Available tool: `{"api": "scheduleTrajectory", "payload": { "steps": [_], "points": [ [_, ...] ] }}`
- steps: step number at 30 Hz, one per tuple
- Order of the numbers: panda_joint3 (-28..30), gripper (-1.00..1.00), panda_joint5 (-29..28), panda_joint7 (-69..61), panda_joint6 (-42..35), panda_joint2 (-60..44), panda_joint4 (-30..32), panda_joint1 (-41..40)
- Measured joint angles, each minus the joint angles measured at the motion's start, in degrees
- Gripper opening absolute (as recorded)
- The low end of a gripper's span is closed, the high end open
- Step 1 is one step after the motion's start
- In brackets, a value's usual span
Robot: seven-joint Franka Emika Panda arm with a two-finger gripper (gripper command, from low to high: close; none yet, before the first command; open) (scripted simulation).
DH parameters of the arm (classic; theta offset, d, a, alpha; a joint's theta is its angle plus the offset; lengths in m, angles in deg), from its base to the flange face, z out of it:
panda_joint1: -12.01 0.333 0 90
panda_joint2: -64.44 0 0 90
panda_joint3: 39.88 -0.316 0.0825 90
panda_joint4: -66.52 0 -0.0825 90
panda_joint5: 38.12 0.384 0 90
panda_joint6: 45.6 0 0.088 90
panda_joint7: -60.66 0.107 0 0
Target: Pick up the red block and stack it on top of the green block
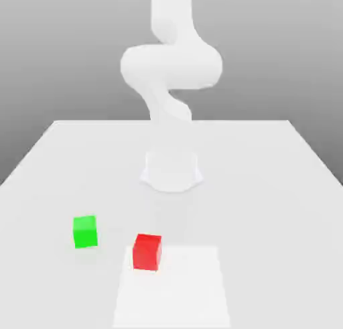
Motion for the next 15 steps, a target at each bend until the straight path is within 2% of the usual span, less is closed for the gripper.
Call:
{"api": "scheduleTrajectory", "payload": {
  "steps": [15],
  "points": [
    [2.9,0.00,-0.9,0.4,21.1,-29.8,24.6,-3.2]
  ]
}}
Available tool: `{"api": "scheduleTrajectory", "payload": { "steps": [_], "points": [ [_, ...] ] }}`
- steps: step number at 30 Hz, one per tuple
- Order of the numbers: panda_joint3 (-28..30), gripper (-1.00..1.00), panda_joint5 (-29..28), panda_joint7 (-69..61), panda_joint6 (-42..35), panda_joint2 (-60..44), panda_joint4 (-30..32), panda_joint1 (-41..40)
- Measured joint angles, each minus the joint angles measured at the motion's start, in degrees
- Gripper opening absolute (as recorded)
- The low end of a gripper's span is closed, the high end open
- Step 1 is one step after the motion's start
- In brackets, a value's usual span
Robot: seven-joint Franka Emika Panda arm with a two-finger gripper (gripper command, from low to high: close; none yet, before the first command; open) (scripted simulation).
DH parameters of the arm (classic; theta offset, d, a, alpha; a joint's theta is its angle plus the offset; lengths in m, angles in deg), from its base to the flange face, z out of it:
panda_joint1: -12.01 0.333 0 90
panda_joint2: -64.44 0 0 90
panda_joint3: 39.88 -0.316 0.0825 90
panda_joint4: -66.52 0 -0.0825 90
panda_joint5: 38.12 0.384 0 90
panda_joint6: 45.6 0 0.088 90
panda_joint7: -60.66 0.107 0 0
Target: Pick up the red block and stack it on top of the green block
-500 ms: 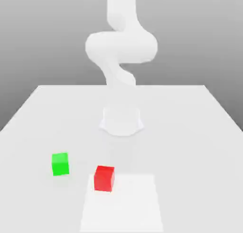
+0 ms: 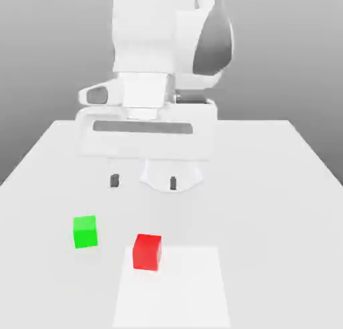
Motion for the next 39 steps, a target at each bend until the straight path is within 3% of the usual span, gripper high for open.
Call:
{"api": "scheduleTrajectory", "payload": {
  "steps": [3,9,10,17,24,39],
  "points": [
    [0.6,0.00,0.5,-0.4,6.0,-8.4,4.2,-0.5],
    [-1.4,0.00,3.5,-2.6,17.1,-21.7,3.5,-1.9],
    [-1.8,-1.00,3.8,-2.8,18.4,-23.2,3.3,-2.3],
    [-1.9,-1.00,3.5,-2.6,18.5,-23.3,3.3,-2.4],
    [-1.5,-1.00,0.9,-0.7,7.2,-10.2,5.1,-2.8],
    [7.3,-1.00,-7.6,-8.3,-0.9,1.2,7.3,-13.9]
  ]
}}
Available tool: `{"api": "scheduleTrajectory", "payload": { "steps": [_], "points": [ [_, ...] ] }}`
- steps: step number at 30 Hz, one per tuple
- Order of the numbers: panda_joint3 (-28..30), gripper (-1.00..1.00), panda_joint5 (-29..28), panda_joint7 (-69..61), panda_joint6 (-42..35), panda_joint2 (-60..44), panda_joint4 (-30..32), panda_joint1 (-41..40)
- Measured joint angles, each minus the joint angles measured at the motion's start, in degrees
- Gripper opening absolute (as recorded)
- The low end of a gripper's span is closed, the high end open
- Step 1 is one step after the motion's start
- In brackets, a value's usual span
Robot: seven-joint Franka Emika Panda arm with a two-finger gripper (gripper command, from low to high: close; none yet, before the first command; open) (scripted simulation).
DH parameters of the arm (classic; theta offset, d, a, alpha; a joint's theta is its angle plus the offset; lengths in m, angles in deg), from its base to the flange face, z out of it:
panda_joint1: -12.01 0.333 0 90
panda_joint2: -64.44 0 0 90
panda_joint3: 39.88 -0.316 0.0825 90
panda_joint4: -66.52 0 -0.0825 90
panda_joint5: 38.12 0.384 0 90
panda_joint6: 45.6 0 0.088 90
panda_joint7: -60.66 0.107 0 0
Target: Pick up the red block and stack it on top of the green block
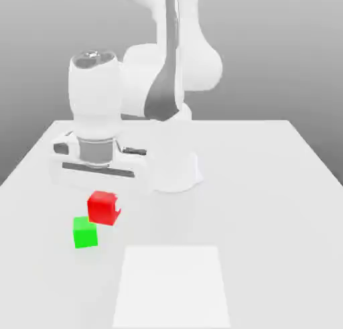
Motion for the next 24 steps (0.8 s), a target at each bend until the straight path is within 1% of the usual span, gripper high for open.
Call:
{"api": "scheduleTrajectory", "payload": {
  "steps": [7,9,15,22,23,24],
  "points": [
    [4.9,-1.00,-1.4,-5.8,-1.8,2.6,1.3,-4.3],
    [6.1,-1.00,-0.9,-7.3,-1.5,2.2,1.5,-4.6],
    [7.8,-1.00,3.6,-10.8,3.8,-3.6,1.1,-2.0],
    [8.4,-1.00,9.9,-15.1,12.8,-12.8,1.1,0.3],
    [8.2,1.00,10.6,-15.6,13.7,-13.8,1.1,0.3],
    [8.2,1.00,10.6,-15.5,13.7,-13.8,1.1,0.4]
  ]
}}
